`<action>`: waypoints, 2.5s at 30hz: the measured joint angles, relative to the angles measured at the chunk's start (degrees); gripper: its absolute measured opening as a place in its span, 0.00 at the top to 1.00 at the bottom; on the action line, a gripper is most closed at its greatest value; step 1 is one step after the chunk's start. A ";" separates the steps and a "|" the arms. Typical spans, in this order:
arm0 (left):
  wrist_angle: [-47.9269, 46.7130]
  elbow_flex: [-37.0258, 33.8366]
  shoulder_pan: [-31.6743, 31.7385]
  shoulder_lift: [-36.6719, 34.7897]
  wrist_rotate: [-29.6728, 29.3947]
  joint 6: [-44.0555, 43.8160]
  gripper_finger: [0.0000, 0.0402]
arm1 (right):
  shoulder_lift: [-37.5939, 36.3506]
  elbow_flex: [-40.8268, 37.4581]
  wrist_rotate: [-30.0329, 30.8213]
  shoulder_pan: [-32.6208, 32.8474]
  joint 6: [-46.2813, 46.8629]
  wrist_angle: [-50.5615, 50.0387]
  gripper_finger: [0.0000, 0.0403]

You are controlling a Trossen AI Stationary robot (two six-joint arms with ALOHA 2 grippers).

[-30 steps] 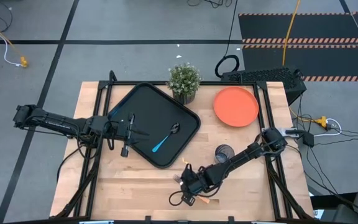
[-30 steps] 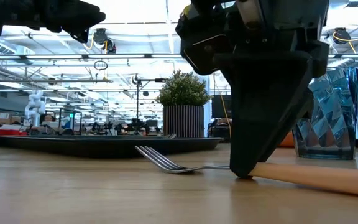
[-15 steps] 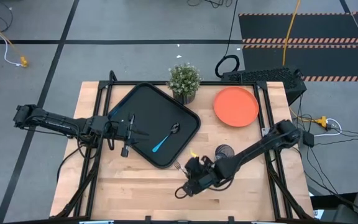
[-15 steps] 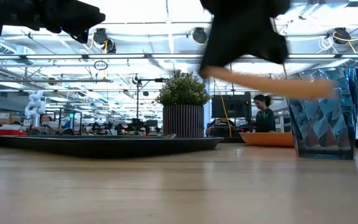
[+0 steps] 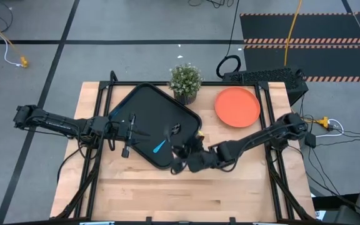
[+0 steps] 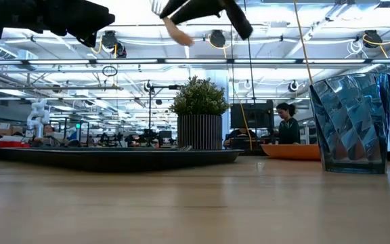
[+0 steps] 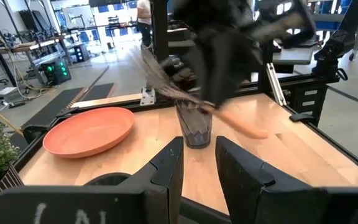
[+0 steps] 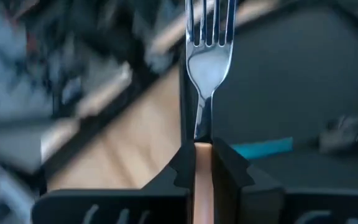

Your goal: Pick and place plate/cup/fork/spoon on tray

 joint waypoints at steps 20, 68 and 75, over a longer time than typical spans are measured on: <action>-1.57 0.00 0.00 0.00 -1.08 -5.64 0.76 | 0.04 -12.72 -2.79 -6.96 48.12 1.86 0.97; 14.85 -0.02 0.11 0.00 -10.55 27.88 0.76 | 8.76 -14.84 -5.62 -7.47 65.55 11.07 0.97; 15.97 -0.02 0.11 0.00 -9.00 30.42 0.76 | 8.76 -14.82 -5.64 -7.25 70.36 6.42 0.97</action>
